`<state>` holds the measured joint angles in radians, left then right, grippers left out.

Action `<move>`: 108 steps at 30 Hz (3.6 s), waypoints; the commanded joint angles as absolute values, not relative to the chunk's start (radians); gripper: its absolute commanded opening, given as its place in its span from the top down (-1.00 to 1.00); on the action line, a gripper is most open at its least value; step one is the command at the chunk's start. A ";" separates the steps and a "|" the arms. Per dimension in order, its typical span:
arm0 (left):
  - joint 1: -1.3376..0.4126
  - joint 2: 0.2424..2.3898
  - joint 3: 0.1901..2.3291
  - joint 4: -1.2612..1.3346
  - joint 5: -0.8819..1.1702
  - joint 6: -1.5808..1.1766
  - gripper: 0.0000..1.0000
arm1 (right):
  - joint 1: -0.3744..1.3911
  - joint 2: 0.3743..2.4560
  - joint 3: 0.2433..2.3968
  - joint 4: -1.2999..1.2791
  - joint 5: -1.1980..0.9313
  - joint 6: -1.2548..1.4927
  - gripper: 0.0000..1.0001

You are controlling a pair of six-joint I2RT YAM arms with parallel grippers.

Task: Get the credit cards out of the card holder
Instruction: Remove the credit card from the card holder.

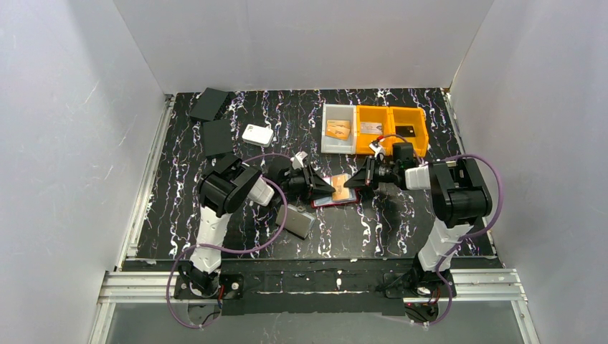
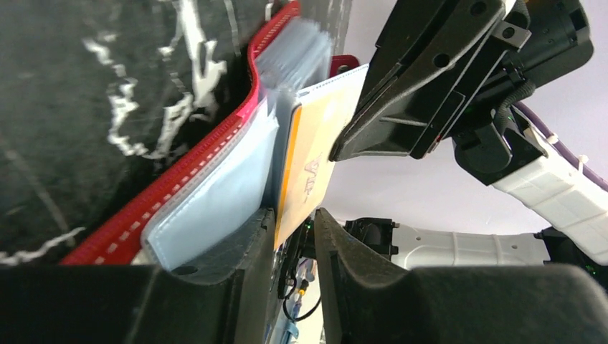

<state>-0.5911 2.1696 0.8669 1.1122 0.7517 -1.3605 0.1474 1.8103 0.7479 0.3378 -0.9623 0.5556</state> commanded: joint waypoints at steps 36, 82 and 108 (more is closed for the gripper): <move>-0.577 2.113 0.817 1.192 0.663 -1.287 1.00 | 0.074 1.743 0.819 0.020 -0.724 0.252 -0.19; -0.577 2.200 0.827 1.402 0.713 -1.448 1.00 | 0.055 1.829 0.753 0.359 -1.033 0.577 0.32; -0.586 2.218 0.845 1.414 0.718 -1.466 1.00 | 0.067 1.869 0.752 0.332 -1.001 0.594 0.15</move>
